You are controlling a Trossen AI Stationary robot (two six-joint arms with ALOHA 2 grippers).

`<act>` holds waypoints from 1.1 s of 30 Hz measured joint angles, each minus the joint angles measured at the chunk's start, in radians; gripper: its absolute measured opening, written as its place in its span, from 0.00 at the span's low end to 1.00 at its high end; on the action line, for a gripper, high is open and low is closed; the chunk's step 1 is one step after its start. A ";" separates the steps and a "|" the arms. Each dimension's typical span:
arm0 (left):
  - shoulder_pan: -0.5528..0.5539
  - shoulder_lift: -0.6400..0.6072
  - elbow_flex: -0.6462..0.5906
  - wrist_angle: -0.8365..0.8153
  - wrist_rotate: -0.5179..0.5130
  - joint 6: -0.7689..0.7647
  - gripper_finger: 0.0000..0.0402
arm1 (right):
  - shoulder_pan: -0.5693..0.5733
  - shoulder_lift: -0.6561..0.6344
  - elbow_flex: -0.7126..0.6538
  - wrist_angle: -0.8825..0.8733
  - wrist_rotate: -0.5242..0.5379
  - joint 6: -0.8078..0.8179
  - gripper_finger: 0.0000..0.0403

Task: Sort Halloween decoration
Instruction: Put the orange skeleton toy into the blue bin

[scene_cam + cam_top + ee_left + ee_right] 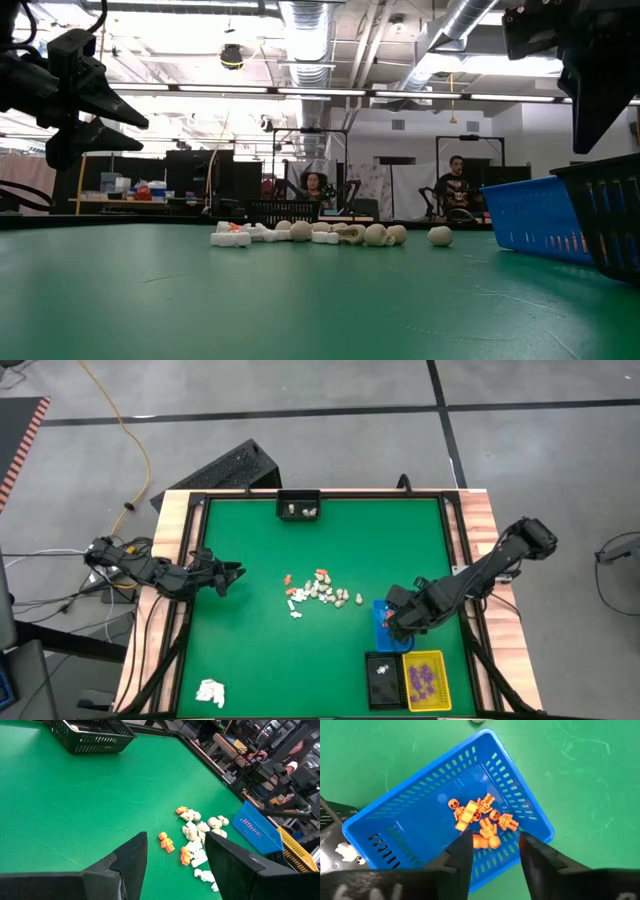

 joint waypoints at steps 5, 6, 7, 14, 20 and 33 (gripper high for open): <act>0.000 0.000 0.000 0.000 0.004 0.001 0.47 | 0.000 -0.027 0.000 0.005 0.000 -0.022 0.44; 0.000 0.000 0.000 0.000 0.004 0.001 0.47 | 0.000 -0.033 0.000 0.005 0.002 -0.023 0.44; 0.000 0.000 0.000 0.000 0.004 0.001 0.47 | -0.001 -0.040 0.000 0.005 0.006 -0.024 0.44; 0.000 0.000 0.000 0.000 0.004 0.001 0.47 | -0.032 -0.077 0.000 0.035 0.008 -0.058 0.43; 0.000 0.000 0.000 0.000 0.004 0.001 0.47 | -0.098 -0.082 0.000 0.196 0.016 -0.215 0.42; 0.000 0.000 0.000 0.000 0.033 -0.001 0.47 | -0.324 -0.082 0.000 0.598 0.016 -0.642 0.42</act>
